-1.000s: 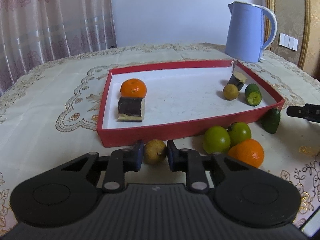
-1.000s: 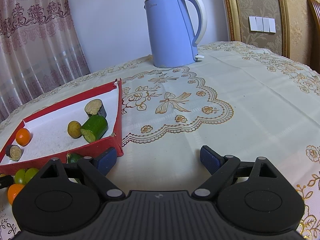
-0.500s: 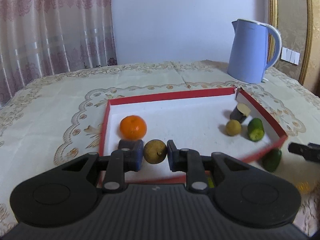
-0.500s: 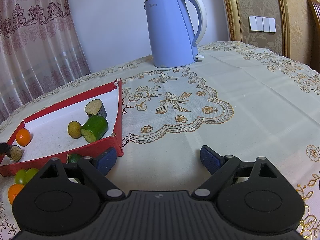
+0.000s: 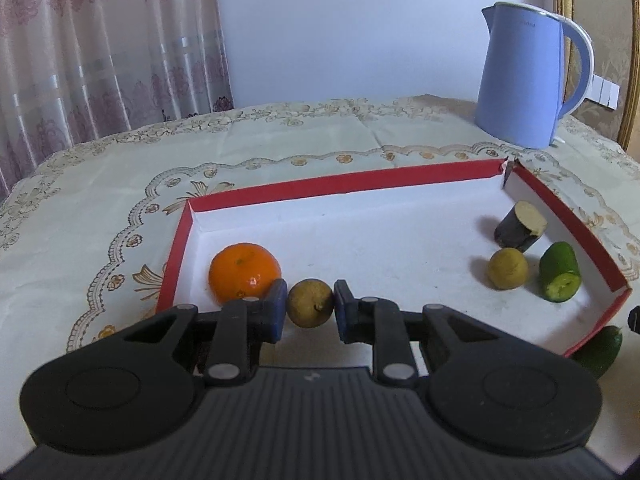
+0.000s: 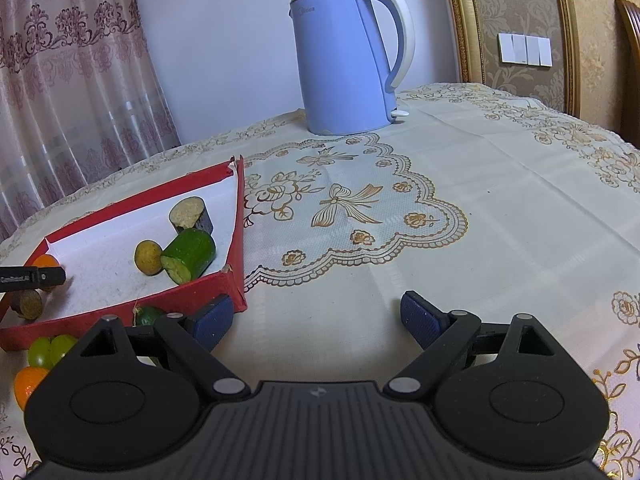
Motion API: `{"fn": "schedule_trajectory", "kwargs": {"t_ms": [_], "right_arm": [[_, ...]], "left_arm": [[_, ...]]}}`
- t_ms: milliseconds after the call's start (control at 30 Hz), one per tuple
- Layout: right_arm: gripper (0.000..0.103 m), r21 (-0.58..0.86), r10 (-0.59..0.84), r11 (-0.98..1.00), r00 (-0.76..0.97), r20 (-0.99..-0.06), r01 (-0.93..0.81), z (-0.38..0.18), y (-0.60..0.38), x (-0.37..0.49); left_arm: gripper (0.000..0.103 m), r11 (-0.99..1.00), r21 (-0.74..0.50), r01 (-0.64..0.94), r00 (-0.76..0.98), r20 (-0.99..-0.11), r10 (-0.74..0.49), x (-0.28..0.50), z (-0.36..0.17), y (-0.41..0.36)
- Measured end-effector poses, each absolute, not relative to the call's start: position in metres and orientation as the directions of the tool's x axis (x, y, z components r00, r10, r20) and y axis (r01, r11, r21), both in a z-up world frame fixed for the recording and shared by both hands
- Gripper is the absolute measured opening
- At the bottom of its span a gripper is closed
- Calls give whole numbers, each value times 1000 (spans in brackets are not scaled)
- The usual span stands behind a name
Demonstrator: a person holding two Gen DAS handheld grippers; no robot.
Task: Organize fruits
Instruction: 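Carry the brown fruit into the tray and open the left gripper, then withdraw the left gripper from the tray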
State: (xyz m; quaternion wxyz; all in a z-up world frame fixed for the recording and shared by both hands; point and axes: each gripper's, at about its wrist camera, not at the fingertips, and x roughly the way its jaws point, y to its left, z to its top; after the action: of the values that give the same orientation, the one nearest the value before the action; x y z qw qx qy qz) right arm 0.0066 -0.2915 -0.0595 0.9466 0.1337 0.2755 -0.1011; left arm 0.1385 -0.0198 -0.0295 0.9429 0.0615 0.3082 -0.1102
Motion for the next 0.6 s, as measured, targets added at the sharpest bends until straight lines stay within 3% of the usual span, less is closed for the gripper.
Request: {"fn": "schedule_trajectory", "kwargs": {"t_ms": [233, 367, 433, 500, 600], "right_arm": [[91, 193, -119, 945, 826, -550, 265, -59, -291, 7], [92, 196, -117, 944, 827, -550, 264, -60, -290, 7], [92, 200, -115, 944, 828, -548, 263, -60, -291, 7], [92, 205, -112, 943, 830, -547, 263, -60, -291, 7], [92, 213, -108, 941, 832, -545, 262, -60, -292, 6]], "left_arm": [[27, 967, 58, 247, 786, -596, -165, 140, -33, -22], [46, 963, 68, 260, 790, -588, -172, 135, -34, -25], [62, 965, 69, 255, 804, -569, -171, 130, -31, -24], [86, 972, 73, 221, 834, -532, -150, 123, -26, -21], [87, 980, 41, 197, 848, -509, -149, 114, -19, -10]]}}
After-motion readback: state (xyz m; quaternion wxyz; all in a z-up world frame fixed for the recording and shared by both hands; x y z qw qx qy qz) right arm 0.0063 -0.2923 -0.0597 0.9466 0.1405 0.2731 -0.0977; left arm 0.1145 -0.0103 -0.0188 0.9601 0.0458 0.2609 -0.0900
